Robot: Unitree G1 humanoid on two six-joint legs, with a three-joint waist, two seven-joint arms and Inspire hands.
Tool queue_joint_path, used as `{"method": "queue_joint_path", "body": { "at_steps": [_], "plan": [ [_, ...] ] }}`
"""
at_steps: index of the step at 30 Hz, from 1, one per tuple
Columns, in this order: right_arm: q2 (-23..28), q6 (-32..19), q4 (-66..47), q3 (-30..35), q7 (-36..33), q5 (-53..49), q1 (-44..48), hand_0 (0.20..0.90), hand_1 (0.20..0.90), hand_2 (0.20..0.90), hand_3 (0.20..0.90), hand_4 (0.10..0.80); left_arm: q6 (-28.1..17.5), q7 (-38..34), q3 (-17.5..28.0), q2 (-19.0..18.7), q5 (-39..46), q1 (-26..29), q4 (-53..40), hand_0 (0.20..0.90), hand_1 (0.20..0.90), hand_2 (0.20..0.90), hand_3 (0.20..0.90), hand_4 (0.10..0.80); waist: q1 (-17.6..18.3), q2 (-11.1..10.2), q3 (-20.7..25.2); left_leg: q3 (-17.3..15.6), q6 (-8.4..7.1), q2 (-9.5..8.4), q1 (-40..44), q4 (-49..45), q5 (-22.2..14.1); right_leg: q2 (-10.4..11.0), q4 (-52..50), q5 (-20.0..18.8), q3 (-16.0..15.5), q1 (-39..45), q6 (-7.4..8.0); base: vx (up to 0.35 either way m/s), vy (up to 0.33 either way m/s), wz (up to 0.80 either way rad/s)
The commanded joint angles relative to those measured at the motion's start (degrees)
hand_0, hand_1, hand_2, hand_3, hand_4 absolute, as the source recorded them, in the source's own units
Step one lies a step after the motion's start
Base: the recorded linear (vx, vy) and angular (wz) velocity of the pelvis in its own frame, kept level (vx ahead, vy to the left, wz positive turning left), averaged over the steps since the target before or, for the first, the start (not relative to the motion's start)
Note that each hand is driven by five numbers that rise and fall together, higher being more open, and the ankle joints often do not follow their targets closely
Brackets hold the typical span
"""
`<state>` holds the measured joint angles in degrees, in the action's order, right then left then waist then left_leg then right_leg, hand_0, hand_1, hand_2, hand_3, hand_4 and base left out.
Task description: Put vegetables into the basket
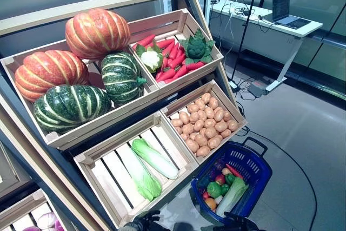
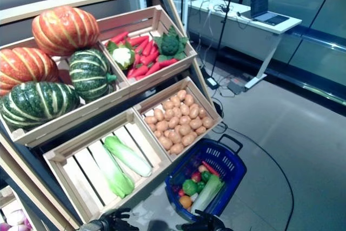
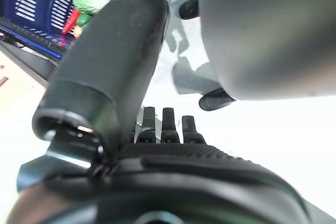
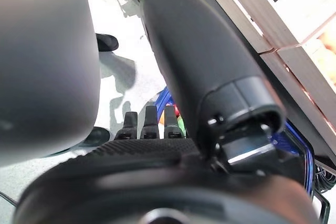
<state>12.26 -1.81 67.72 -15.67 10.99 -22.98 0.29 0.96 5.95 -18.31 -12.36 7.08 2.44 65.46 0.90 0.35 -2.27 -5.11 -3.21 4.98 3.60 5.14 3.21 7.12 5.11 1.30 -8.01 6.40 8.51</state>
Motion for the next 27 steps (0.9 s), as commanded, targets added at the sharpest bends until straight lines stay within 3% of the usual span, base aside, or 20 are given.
{"method": "queue_joint_path", "body": {
  "at_steps": [1,15,19,25,27],
  "plan": [
    [-0.91,-3.57,0.77,0.61,-0.16,-1.46,4.63,0.900,0.900,0.900,0.900,0.800,-3.24,0.46,-0.41,-0.30,0.41,5.74,2.23,0.900,0.900,0.900,0.900,0.800,-0.49,-0.94,-1.52,-0.37,0.52,0.16,1.29,-0.14,-3.58,1.97,-0.11,-3.18,-0.29,-1.28,-0.51,0.000,0.000,0.00],
    [-1.09,-3.11,1.26,0.03,-0.38,-0.90,4.68,0.900,0.900,0.900,0.900,0.800,-1.41,0.61,-1.63,0.27,-2.23,5.54,3.78,0.900,0.900,0.900,0.900,0.800,-0.28,-0.80,-1.58,-0.58,0.58,0.21,1.56,-0.14,-3.53,1.87,-0.11,-3.07,-0.32,-1.14,-0.56,0.000,0.000,0.00],
    [-1.02,-2.85,1.23,-0.21,-0.32,-0.76,4.93,0.900,0.900,0.900,0.900,0.800,-3.74,3.67,-1.99,0.16,-1.23,6.01,3.50,0.900,0.900,0.900,0.900,0.800,-0.04,-0.71,-1.59,-0.66,0.58,0.17,1.70,-0.14,-3.58,1.82,-0.11,-3.04,-0.14,-1.08,-0.54,0.000,0.000,0.00],
    [-0.10,-1.93,-0.48,-0.47,-0.36,0.16,4.41,0.900,0.900,0.900,0.900,0.800,-7.54,7.87,-3.91,-1.83,-2.52,7.14,-5.66,0.900,0.900,0.900,0.900,0.800,0.11,-0.25,-1.96,-0.95,0.44,0.16,1.57,-0.14,-3.54,1.82,-0.17,-3.18,0.11,-1.40,-0.33,0.000,0.000,0.00],
    [0.37,-1.42,-1.39,-0.71,-0.68,-0.07,4.30,0.900,0.900,0.900,0.900,0.800,-6.73,9.34,-4.93,-3.33,-1.92,7.56,-10.94,0.900,0.900,0.900,0.900,0.800,0.06,-0.01,-2.22,-0.96,0.44,0.14,1.36,-0.14,-3.47,1.87,-0.24,-3.29,0.07,-1.66,-0.27,-0.017,0.006,-0.01]
  ]
}}
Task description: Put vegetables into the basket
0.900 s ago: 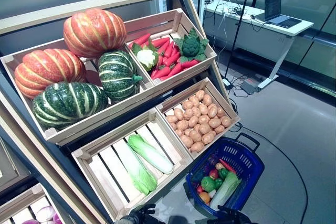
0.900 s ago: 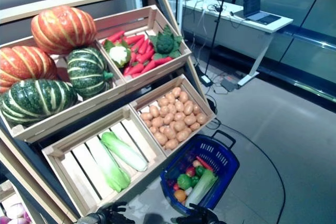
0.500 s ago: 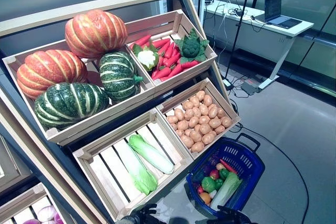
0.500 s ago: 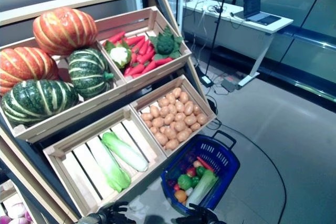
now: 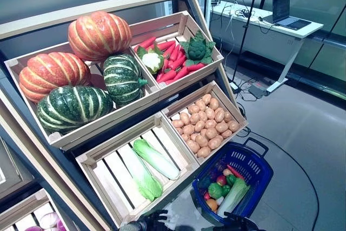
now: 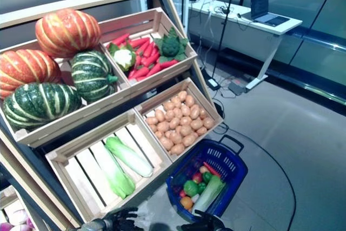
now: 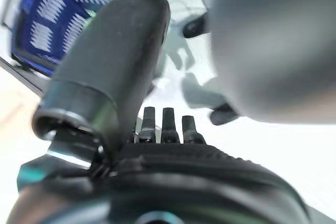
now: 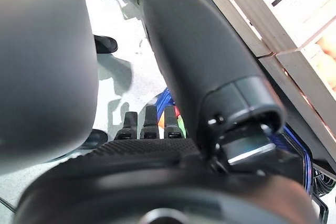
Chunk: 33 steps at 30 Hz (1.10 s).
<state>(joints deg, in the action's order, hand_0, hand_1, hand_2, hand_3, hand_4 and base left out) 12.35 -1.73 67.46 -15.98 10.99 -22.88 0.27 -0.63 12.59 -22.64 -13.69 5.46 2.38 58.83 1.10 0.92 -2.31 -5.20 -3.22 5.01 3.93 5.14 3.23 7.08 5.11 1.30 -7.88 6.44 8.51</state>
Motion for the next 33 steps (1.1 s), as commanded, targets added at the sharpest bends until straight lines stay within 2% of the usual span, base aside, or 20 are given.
{"method": "queue_joint_path", "body": {
  "at_steps": [1,7,8,10,12,13,17,20,23,26,29,31,33],
  "plan": [
    [0.56,-1.49,-1.44,-0.41,-0.74,-0.21,4.19,0.900,0.900,0.900,0.900,0.800,-5.27,3.25,-1.27,-2.92,-1.11,7.73,-7.40,0.900,0.900,0.900,0.900,0.800,-0.19,-0.44,-2.33,-0.87,0.42,0.13,0.95,-0.14,-3.46,1.95,-0.20,-3.32,-0.15,-1.78,-0.20,-0.034,0.012,-0.01],
    [2.06,-0.89,-3.56,-0.70,-1.20,-1.18,3.61,0.900,0.900,0.900,0.900,0.800,-2.31,6.42,-4.58,-11.41,-2.01,10.21,-28.58,0.900,0.900,0.900,0.900,0.800,-0.56,0.27,-2.69,-0.55,0.45,0.01,0.34,-0.14,-3.39,2.22,-0.30,-3.40,-0.46,-2.30,0.06,0.000,0.000,0.00],
    [2.39,-0.86,-4.05,-0.63,-1.37,-1.27,3.33,0.900,0.900,0.900,0.900,0.800,-2.79,7.65,-4.77,-14.22,-3.47,11.07,-34.22,0.900,0.900,0.900,0.900,0.800,-0.68,0.44,-2.75,-0.46,0.50,-0.02,0.19,-0.14,-3.39,2.31,-0.31,-3.47,-0.52,-2.43,0.11,0.000,0.000,0.00],
    [3.10,-1.34,-4.38,-0.18,-1.33,-1.77,2.48,0.900,0.900,0.900,0.900,0.800,-0.45,10.09,-3.31,-20.43,-4.55,13.12,-46.15,0.900,0.900,0.900,0.900,0.800,-1.06,0.78,-2.63,-0.27,0.60,-0.14,-0.11,-0.14,-3.46,2.53,-0.11,-3.53,-0.88,-2.41,0.19,0.000,0.000,0.00],
    [3.66,-1.93,-4.55,0.66,-0.93,-1.56,1.26,0.900,0.900,0.900,0.900,0.800,1.53,11.24,-0.25,-26.16,-6.50,14.61,-55.08,0.900,0.900,0.900,0.900,0.800,-1.57,0.95,-2.35,0.04,0.60,-0.17,-0.31,-0.14,-3.47,2.81,-0.11,-3.56,-1.45,-2.34,0.33,0.001,-0.010,0.07],
    [3.75,-2.11,-4.48,0.82,-0.82,-1.58,1.02,0.900,0.900,0.900,0.900,0.800,1.11,11.28,0.25,-27.16,-7.94,14.83,-55.97,0.900,0.900,0.900,0.900,0.800,-1.69,0.97,-2.29,0.14,0.59,-0.16,-0.36,-0.14,-3.46,2.86,-0.11,-3.57,-1.59,-2.33,0.35,0.009,-0.020,0.09],
    [4.51,-3.30,-3.80,2.07,-0.58,-2.45,-0.69,0.900,0.900,0.900,0.900,0.800,-1.11,14.41,3.73,-35.90,-19.51,15.41,-61.75,0.900,0.900,0.900,0.900,0.800,-2.44,1.01,-1.73,0.82,0.28,0.03,-0.84,-0.14,-3.22,3.03,-0.11,-3.52,-2.66,-2.35,0.44,0.014,-0.023,0.08],
    [5.32,-3.81,-3.36,2.55,-0.12,-2.43,-1.45,0.900,0.900,0.900,0.900,0.800,-2.38,15.16,3.91,-42.61,-25.71,17.01,-63.83,0.900,0.900,0.900,0.900,0.800,-2.59,1.24,-1.53,1.19,0.09,0.14,-1.25,-0.14,-3.01,3.07,-0.11,-3.57,-3.24,-2.60,0.55,0.006,-0.009,0.09],
    [6.04,-4.15,-3.16,2.86,0.50,-1.79,-2.02,0.900,0.900,0.900,0.900,0.800,-4.25,15.32,4.35,-46.83,-29.40,18.25,-64.17,0.900,0.900,0.900,0.900,0.800,-2.48,1.28,-1.52,1.19,-0.01,0.21,-1.43,-0.14,-2.93,3.03,-0.11,-3.54,-3.57,-2.73,0.53,0.008,-0.006,0.10],
    [6.86,-4.80,-2.83,2.99,1.05,-1.48,-2.49,0.900,0.900,0.900,0.900,0.800,-5.44,16.85,3.52,-49.34,-32.51,19.17,-63.98,0.900,0.900,0.900,0.900,0.800,-2.35,1.27,-1.60,1.13,-0.14,0.28,-1.70,-0.14,-2.79,2.96,-0.11,-3.59,-3.94,-2.90,0.57,0.014,-0.008,0.15],
    [7.58,-5.05,-2.61,2.95,1.09,-1.11,-2.03,0.900,0.900,0.900,0.900,0.800,-6.43,18.36,1.96,-50.16,-36.33,19.99,-62.90,0.900,0.900,0.900,0.900,0.800,-2.30,1.16,-1.90,1.39,-0.15,0.28,-2.00,-0.14,-2.62,2.70,-0.11,-3.52,-4.37,-2.87,0.42,0.025,-0.014,0.10],
    [8.31,-5.16,-2.84,2.74,1.60,-0.99,-1.39,0.900,0.900,0.900,0.900,0.800,-7.09,16.62,0.45,-50.13,-38.59,20.85,-61.68,0.900,0.900,0.900,0.900,0.800,-2.14,1.13,-2.56,1.38,-0.02,0.44,-1.99,-0.14,-2.49,2.37,-0.76,-3.35,-4.40,-3.05,0.14,0.007,-0.014,0.04],
    [9.72,-5.03,-4.25,1.96,2.01,-2.20,0.03,0.900,0.900,0.900,0.900,0.800,-7.02,11.01,-2.08,-50.09,-40.44,23.45,-60.08,0.900,0.900,0.900,0.900,0.800,-1.96,1.39,-4.47,1.37,0.10,0.84,-2.60,-0.34,-1.51,1.93,-5.12,-1.57,-3.67,-5.60,-0.72,-0.079,-0.014,0.02]
  ]
}}
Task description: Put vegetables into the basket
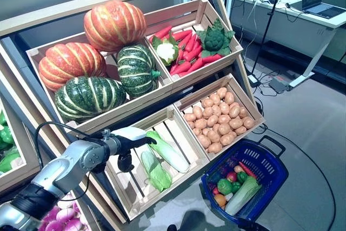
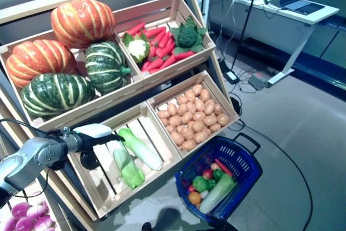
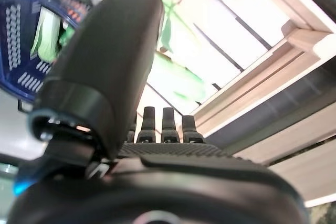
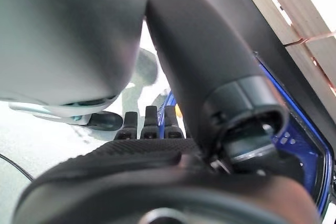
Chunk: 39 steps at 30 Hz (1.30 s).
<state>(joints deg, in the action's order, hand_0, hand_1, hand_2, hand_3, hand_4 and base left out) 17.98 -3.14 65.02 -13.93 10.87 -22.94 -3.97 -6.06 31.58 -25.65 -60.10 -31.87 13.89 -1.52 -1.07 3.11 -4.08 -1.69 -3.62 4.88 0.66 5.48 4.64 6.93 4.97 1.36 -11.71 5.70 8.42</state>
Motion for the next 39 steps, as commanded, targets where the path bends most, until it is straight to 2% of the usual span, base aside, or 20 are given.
{"method": "queue_joint_path", "body": {
  "at_steps": [1,2,4,5,8,11,16,22,30,39],
  "plan": [
    [4.49,-3.73,-2.09,-0.26,2.25,-2.69,4.85,0.900,0.900,0.900,0.900,0.800,-1.52,-11.31,0.17,-3.43,-3.62,12.98,1.01,0.900,0.900,0.900,0.900,0.800,0.15,-0.79,-3.48,-1.98,0.48,1.01,0.03,-1.48,-2.83,2.04,-6.34,-1.12,0.45,-5.75,-0.92,-0.162,-0.025,0.01],
    [5.22,-3.80,-2.61,-0.53,2.43,-3.73,6.03,0.900,0.900,0.900,0.900,0.800,-0.64,-16.07,-0.84,-3.26,-4.20,14.79,2.61,0.900,0.900,0.900,0.900,0.800,0.21,-0.87,-5.18,-1.52,0.42,0.99,-1.82,-4.08,-3.21,1.92,-8.67,-0.36,0.92,-7.32,-1.43,-0.228,-0.035,0.00],
    [6.26,-4.38,-2.87,-0.60,3.10,-5.02,8.10,0.900,0.900,0.900,0.900,0.800,-2.14,-24.11,-2.66,-3.26,-6.06,18.01,6.97,0.900,0.900,0.900,0.900,0.800,0.23,-1.10,-8.04,-0.67,0.14,0.91,-5.21,-8.43,-3.76,1.88,-11.81,0.45,1.64,-9.76,-2.07,-0.282,-0.041,0.02],
    [6.88,-5.17,-3.10,-1.18,3.04,-5.99,9.95,0.900,0.900,0.900,0.900,0.800,-3.64,-31.06,-4.59,-3.12,-6.37,20.58,11.84,0.900,0.900,0.900,0.900,0.800,0.15,-1.39,-10.34,-0.38,0.02,0.56,-8.40,-12.47,-4.48,1.98,-14.21,0.94,1.94,-11.94,-2.66,-0.298,-0.034,0.06],
    [7.83,-5.45,-4.92,-2.57,1.65,-8.73,13.44,0.900,0.900,0.900,0.900,0.800,-5.05,-42.90,-7.81,-2.50,-8.78,23.31,19.03,0.900,0.900,0.900,0.900,0.800,-0.16,-1.94,-13.70,0.87,-0.39,0.31,-15.71,-21.12,-6.14,2.23,-20.87,2.40,2.79,-17.67,-3.88,-0.281,-0.025,0.07],
    [8.25,-4.98,-7.44,-3.44,0.74,-10.10,15.54,0.900,0.900,0.900,0.900,0.800,-5.06,-51.16,-9.60,0.29,-11.92,23.94,25.33,0.900,0.900,0.900,0.900,0.800,0.09,-2.04,-15.36,1.28,-1.06,0.62,-20.02,-27.01,-7.70,1.95,-26.01,4.40,3.63,-20.90,-4.87,-0.105,0.021,0.08],
    [9.18,-5.13,-8.30,-4.13,1.42,-9.53,18.82,0.900,0.900,0.900,0.900,0.800,-5.28,-61.16,-11.33,3.92,-15.58,25.82,32.57,0.900,0.900,0.900,0.900,0.800,1.02,-1.70,-17.40,0.84,-1.35,0.39,-24.23,-32.50,-9.33,1.49,-32.43,6.86,5.36,-25.12,-5.81,-0.067,0.067,0.00],
    [11.06,-4.17,-9.57,-4.42,0.90,-10.88,22.89,0.900,0.900,0.900,0.900,0.800,-4.40,-68.06,-12.67,5.65,-19.53,27.48,36.44,0.900,0.900,0.900,0.900,0.800,1.52,-1.91,-19.62,0.43,-1.40,0.24,-29.11,-38.00,-10.71,1.35,-38.19,8.64,6.32,-29.61,-6.42,-0.057,0.035,-0.04],
    [12.92,-2.91,-9.77,-3.25,-0.45,-13.80,27.82,0.900,0.900,0.900,0.900,0.800,-6.04,-74.99,-14.57,6.56,-23.11,28.81,41.35,0.900,0.900,0.900,0.900,0.800,1.66,-2.55,-21.63,0.17,-0.77,-0.53,-32.83,-43.30,-13.37,1.94,-45.50,10.77,7.43,-35.17,-5.73,-0.033,0.013,-0.04],
    [14.09,-2.12,-8.74,-3.41,-0.32,-16.05,32.19,0.900,0.900,0.900,0.900,0.800,-6.88,-72.98,-18.44,8.44,-24.57,32.71,45.89,0.900,0.900,0.900,0.900,0.800,2.58,-2.58,-23.28,-0.40,-0.64,-0.20,-35.73,-46.17,-14.64,2.44,-49.59,11.57,8.37,-39.57,-5.18,-0.012,0.034,0.00]
  ]
}}
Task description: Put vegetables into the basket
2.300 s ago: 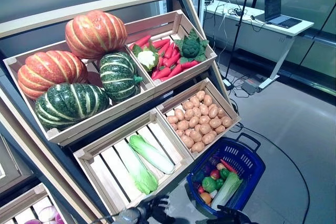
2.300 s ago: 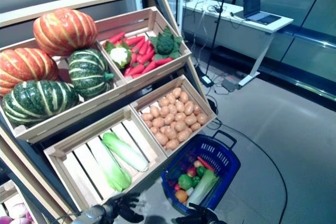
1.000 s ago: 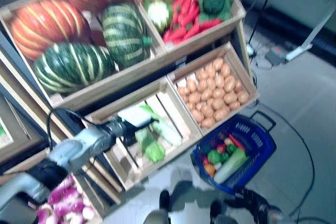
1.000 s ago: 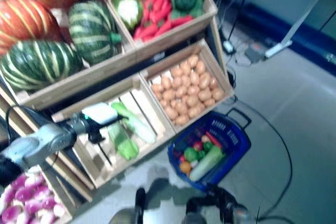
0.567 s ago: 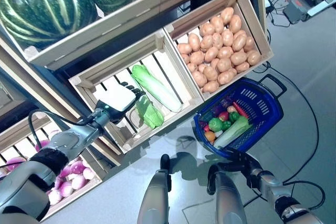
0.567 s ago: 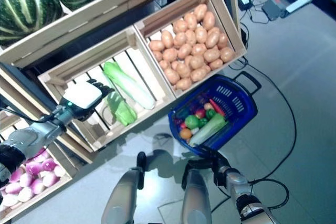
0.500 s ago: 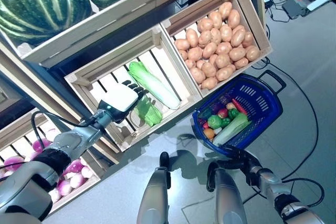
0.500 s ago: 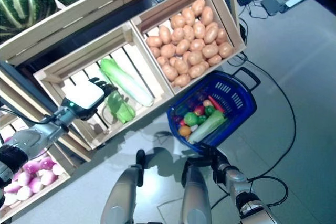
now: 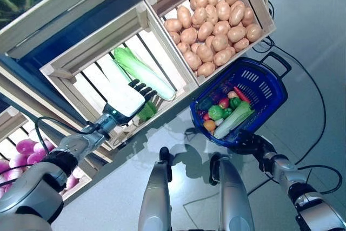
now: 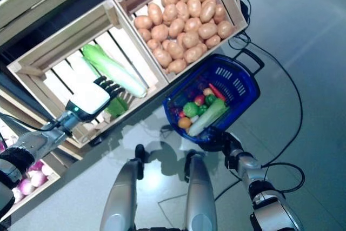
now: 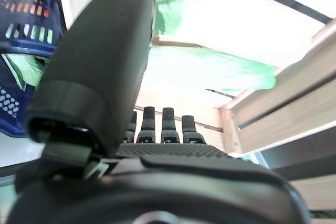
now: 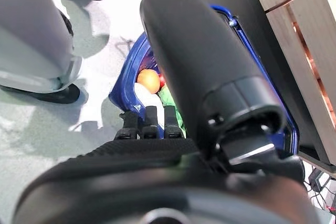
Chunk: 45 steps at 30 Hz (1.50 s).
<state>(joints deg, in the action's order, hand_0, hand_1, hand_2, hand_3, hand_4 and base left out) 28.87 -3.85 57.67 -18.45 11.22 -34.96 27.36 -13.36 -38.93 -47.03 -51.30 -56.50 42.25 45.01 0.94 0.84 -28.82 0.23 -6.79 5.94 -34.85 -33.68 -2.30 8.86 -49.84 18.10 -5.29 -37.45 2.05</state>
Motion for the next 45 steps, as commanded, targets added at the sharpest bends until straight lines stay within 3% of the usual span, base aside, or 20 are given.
{"method": "queue_joint_path", "body": {
  "at_steps": [1,13,19,28,35,45],
  "plan": [
    [3.35,-1.34,-1.52,1.07,-0.68,-3.99,1.25,0.900,0.900,0.900,0.900,0.800,-0.07,-1.18,2.18,-0.47,-0.05,5.19,-0.41,0.900,0.900,0.900,0.900,0.800,0.64,-0.33,1.29,-2.29,2.61,-1.28,-0.49,-7.14,-7.90,0.55,4.92,-5.07,1.94,3.09,1.32,-0.040,0.027,-0.01],
    [5.49,-2.43,0.31,1.73,0.00,-5.76,4.29,0.900,0.900,0.900,0.900,0.800,1.06,1.77,0.02,1.09,-0.12,6.82,6.07,0.900,0.900,0.900,0.900,0.800,0.98,-0.26,0.14,-2.43,2.92,-1.63,-3.18,-10.85,-10.47,0.86,1.18,-4.00,2.29,-0.79,1.75,-0.009,0.017,0.00],
    [6.81,-2.13,0.80,1.92,0.11,-6.41,5.90,0.900,0.900,0.900,0.900,0.800,3.94,2.52,-0.29,1.28,1.44,7.35,8.02,0.900,0.900,0.900,0.900,0.800,1.03,-0.21,-0.64,-2.64,2.99,-1.72,-4.33,-11.64,-10.98,0.89,0.41,-4.12,2.49,-2.35,2.04,-0.009,0.039,-0.01],
    [7.99,-3.67,-1.24,3.03,-0.74,-8.41,5.29,0.900,0.900,0.900,0.900,0.800,10.86,-2.25,2.15,0.91,1.24,7.24,10.25,0.900,0.900,0.900,0.900,0.800,0.79,-0.45,-0.97,-2.49,2.99,-1.37,-6.88,-13.42,-11.65,1.16,-1.68,-3.43,1.92,-5.02,1.87,0.000,0.000,0.00],
    [8.99,-3.64,-2.72,3.97,-0.60,-9.80,4.52,0.900,0.900,0.900,0.900,0.800,12.42,-6.17,3.76,0.51,-1.58,6.70,10.24,0.900,0.900,0.900,0.900,0.800,0.86,-0.43,-0.97,-2.16,2.84,-1.52,-9.84,-15.88,-12.46,1.48,-4.20,-2.81,1.87,-7.99,1.65,-0.001,0.010,0.00],
    [10.02,-2.70,-4.86,3.84,-1.71,-10.66,4.22,0.900,0.900,0.900,0.900,0.800,14.20,-6.10,3.06,-0.23,-0.86,9.76,9.32,0.900,0.900,0.900,0.900,0.800,1.47,-0.56,-0.97,-2.08,2.72,-1.13,-13.59,-17.59,-12.27,1.43,-5.93,-3.03,2.16,-11.64,1.71,-0.001,0.003,0.00]
  ]
}}
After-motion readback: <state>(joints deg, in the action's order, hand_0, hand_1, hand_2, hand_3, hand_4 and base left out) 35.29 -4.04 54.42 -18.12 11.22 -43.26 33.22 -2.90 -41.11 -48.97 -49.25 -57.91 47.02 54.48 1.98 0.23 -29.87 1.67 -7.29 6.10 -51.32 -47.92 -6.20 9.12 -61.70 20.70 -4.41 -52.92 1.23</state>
